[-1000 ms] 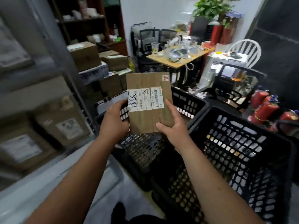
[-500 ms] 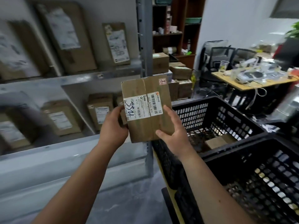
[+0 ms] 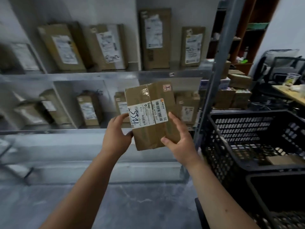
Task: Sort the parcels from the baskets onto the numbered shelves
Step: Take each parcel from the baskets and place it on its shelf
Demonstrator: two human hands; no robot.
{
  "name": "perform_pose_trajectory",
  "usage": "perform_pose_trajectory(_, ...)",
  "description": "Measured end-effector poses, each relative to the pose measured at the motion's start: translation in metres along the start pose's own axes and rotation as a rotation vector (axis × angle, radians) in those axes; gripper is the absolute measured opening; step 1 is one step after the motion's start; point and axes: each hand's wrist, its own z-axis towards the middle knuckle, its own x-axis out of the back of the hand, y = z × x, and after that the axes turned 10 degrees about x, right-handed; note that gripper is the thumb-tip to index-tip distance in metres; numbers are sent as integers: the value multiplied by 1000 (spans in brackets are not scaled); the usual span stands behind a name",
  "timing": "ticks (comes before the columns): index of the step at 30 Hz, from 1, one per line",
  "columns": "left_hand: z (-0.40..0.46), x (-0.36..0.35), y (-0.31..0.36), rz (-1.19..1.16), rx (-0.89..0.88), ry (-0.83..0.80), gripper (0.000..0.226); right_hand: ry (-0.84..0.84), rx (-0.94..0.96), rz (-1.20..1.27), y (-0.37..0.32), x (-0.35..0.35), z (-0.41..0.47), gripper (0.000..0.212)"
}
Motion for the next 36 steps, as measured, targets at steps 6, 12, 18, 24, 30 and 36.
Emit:
perform_pose_trajectory(6,-16,93,-91,0,96,82,69,-127,35,48,-37,-113,-13,92)
perform_pose_trajectory(12,-42,185,-179,26,186,182,74,-220,31,144,-67,-225,-32,94)
perform_pose_trajectory(18,-87,265,-260,86,327,295,74,-448,-15,210,-87,-330,-49,84)
perform_pose_trajectory(24,-133,329,-329,122,479,369,72,-687,-63,306,-108,-422,-64,74)
perform_pose_trajectory(30,-152,374,-375,116,618,479,68,-872,-45,374,-124,-491,-58,79)
perform_pose_trajectory(36,-146,395,-422,132,726,549,63,-1044,-6,297,-126,-559,-31,87)
